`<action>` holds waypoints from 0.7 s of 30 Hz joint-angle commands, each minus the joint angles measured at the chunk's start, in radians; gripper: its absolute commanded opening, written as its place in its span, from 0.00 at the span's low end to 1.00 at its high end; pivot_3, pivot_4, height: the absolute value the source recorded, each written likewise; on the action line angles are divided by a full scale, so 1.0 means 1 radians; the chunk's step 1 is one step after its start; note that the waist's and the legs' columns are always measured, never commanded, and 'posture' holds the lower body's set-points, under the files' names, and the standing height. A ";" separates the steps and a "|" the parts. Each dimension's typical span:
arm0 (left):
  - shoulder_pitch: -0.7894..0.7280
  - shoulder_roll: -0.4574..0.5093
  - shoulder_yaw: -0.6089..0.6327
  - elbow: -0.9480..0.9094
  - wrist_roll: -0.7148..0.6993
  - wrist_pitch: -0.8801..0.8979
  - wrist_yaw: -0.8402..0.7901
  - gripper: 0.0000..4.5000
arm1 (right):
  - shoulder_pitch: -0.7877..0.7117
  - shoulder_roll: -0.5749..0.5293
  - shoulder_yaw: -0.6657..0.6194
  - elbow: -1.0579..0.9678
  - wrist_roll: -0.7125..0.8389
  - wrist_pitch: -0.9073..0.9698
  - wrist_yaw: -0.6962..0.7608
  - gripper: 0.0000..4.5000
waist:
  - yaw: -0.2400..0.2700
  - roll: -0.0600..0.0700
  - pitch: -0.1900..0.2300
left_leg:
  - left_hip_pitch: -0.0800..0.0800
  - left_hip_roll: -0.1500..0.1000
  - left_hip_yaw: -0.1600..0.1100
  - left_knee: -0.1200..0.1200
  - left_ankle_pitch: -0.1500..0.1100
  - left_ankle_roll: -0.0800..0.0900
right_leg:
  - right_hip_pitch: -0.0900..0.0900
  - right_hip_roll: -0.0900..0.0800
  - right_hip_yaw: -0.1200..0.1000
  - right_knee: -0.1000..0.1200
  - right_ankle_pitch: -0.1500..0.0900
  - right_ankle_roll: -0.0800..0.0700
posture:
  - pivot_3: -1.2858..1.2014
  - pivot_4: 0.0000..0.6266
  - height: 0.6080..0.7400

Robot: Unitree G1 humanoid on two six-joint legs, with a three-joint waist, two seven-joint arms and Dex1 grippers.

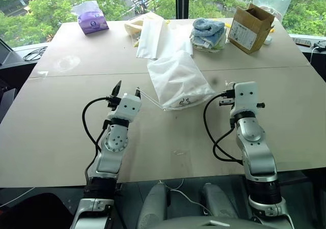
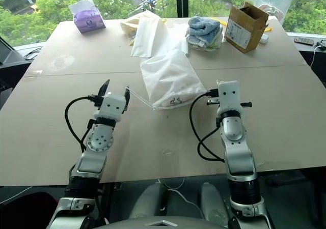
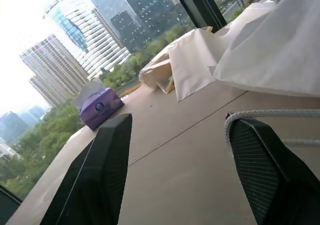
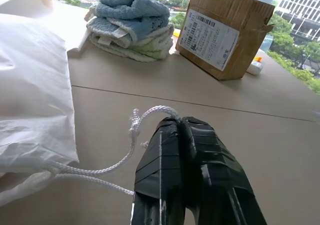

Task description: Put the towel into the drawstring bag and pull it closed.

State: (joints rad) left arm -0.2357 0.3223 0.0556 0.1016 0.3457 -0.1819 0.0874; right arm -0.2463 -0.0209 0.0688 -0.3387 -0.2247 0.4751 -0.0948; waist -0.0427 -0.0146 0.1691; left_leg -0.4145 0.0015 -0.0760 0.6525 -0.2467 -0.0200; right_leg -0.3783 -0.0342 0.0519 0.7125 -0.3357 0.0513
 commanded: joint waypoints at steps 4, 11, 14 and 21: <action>-0.046 0.034 0.084 0.039 -0.015 0.043 0.063 0.67 | -0.023 0.003 -0.024 -0.017 0.004 -0.024 -0.009 0.00 | 0.000 0.000 0.000 | 0.000 0.000 0.000 0.000 0.001 -0.001 | 0.000 0.000 0.000 0.000 0.000 0.000 | 0.52 0.24 1.00; -0.142 0.086 0.124 0.090 -0.024 0.053 0.088 0.67 | -0.062 -0.007 -0.062 0.009 -0.019 -0.075 -0.059 0.00 | 0.001 0.000 0.000 | 0.000 0.000 0.000 0.000 0.001 -0.002 | 0.000 0.000 0.000 0.000 0.000 0.000 | 0.52 0.24 1.00; -0.211 0.128 0.137 0.142 -0.022 0.032 0.111 0.67 | -0.100 -0.024 -0.097 0.026 -0.037 -0.111 -0.103 0.00 | 0.001 0.000 0.000 | 0.000 0.000 0.000 0.000 0.001 -0.002 | 0.000 0.000 -0.001 0.000 0.000 0.000 | 0.52 0.24 1.00; -0.394 0.205 0.127 0.197 -0.022 -0.030 0.133 0.67 | -0.261 -0.145 -0.175 0.070 -0.068 -0.189 -0.135 0.00 | 0.000 0.000 0.000 | -0.001 -0.001 0.000 0.000 0.001 -0.002 | -0.001 0.000 -0.001 0.000 0.000 0.000 | 0.52 0.24 1.00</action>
State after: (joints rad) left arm -0.5874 0.4955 0.1658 0.3122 0.3217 -0.1799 0.2000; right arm -0.4659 -0.1423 -0.0624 -0.2478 -0.2718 0.3291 -0.2066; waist -0.0426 -0.0151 0.1691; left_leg -0.4158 0.0007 -0.0762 0.6530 -0.2453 -0.0224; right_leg -0.3794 -0.0344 0.0512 0.7131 -0.3357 0.0514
